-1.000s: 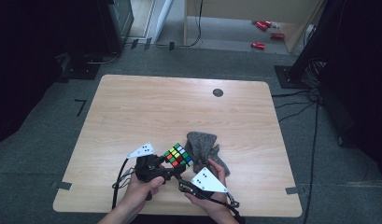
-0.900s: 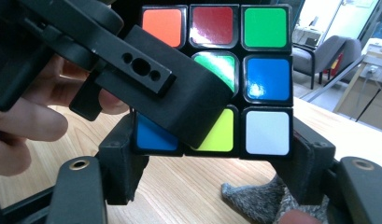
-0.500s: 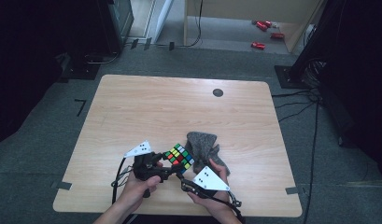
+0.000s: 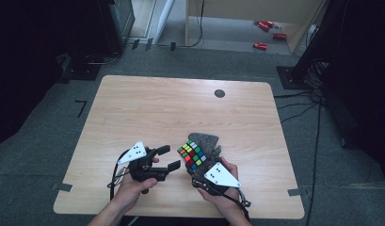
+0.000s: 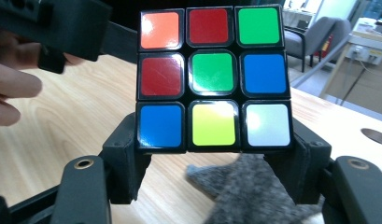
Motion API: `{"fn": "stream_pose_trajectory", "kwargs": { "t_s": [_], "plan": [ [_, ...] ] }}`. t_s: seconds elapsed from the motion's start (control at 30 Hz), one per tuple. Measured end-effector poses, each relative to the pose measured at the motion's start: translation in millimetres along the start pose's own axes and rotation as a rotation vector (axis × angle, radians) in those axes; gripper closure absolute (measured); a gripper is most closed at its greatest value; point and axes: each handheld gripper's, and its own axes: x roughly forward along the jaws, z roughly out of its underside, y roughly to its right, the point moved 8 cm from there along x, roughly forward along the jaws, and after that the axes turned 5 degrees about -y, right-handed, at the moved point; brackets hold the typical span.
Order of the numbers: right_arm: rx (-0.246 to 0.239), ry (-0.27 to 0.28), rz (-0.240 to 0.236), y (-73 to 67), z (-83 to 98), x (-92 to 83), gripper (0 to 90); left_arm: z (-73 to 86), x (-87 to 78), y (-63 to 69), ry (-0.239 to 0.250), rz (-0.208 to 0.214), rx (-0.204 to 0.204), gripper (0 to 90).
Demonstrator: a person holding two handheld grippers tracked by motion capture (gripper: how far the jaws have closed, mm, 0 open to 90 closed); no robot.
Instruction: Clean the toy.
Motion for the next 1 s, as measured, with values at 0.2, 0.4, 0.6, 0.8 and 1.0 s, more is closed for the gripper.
{"fn": "stream_pose_trajectory", "kwargs": {
  "t_s": [0.2, 0.4, 0.6, 0.8, 1.0],
  "plan": [
    [0.039, -0.019, 0.011, 12.5, 1.9, -5.6, 34.7, 9.7, 2.7, -10.6, -0.037, -0.114, 0.101, 25.5],
    [0.078, -0.016, -0.019, 12.5, -2.5, -10.6, 34.7, 28.9, 12.3, -8.7, -0.161, -0.200, 0.276, 22.4],
    [0.130, -0.025, -0.069, 7.4, -5.5, -11.2, 34.6, 28.9, 17.1, -3.7, -0.113, -0.227, 0.337, 22.9],
    [0.164, -0.025, -0.107, -0.2, -9.4, -10.3, 34.6, 32.3, 18.3, 3.9, -0.112, -0.200, 0.396, 22.2],
    [0.209, -0.039, -0.148, -6.6, -9.3, -8.1, 34.6, 33.3, 22.0, 7.6, -0.101, -0.232, 0.468, 21.3]
  ]
}}
